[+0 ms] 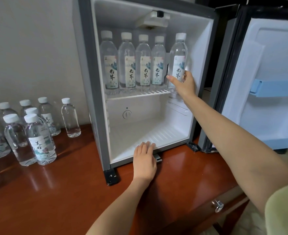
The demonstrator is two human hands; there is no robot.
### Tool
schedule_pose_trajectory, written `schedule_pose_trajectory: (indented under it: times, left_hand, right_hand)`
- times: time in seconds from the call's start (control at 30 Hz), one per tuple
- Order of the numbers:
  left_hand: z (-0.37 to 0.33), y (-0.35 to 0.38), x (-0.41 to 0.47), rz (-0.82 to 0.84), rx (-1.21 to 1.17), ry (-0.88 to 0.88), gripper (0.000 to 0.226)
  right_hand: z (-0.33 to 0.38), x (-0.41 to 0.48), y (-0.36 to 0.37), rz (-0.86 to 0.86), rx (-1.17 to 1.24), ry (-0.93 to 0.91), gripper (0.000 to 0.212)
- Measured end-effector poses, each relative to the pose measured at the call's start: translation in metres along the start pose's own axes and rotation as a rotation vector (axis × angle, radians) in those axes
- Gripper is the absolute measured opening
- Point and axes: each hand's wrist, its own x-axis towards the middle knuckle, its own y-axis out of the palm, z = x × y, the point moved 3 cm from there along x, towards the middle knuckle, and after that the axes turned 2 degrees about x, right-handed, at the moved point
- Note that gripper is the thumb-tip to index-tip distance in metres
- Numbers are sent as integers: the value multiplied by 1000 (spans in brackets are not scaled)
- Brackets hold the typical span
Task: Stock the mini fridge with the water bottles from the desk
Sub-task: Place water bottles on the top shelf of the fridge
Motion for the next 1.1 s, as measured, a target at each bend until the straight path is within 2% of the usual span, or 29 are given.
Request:
schedule_pose_trajectory:
  times: [0.37, 0.57, 0.77, 0.9, 1.1]
  left_hand:
    - [1, 2, 0, 27, -9, -19, 48]
    - [1, 3, 0, 43, -10, -17, 49]
    - [1, 2, 0, 68, -11, -20, 50]
    - [0, 1, 0, 69, -12, -18, 50]
    - [-1, -1, 0, 0, -9, 1, 48]
  right_hand:
    - [8, 3, -2, 11, -165, 28, 51]
    - [12, 4, -6, 9, -302, 32, 65]
    - [21, 18, -13, 160, -480, 82, 60]
    - [24, 27, -13, 194, -501, 128, 63]
    - [18, 32, -6, 226, -400, 189, 62]
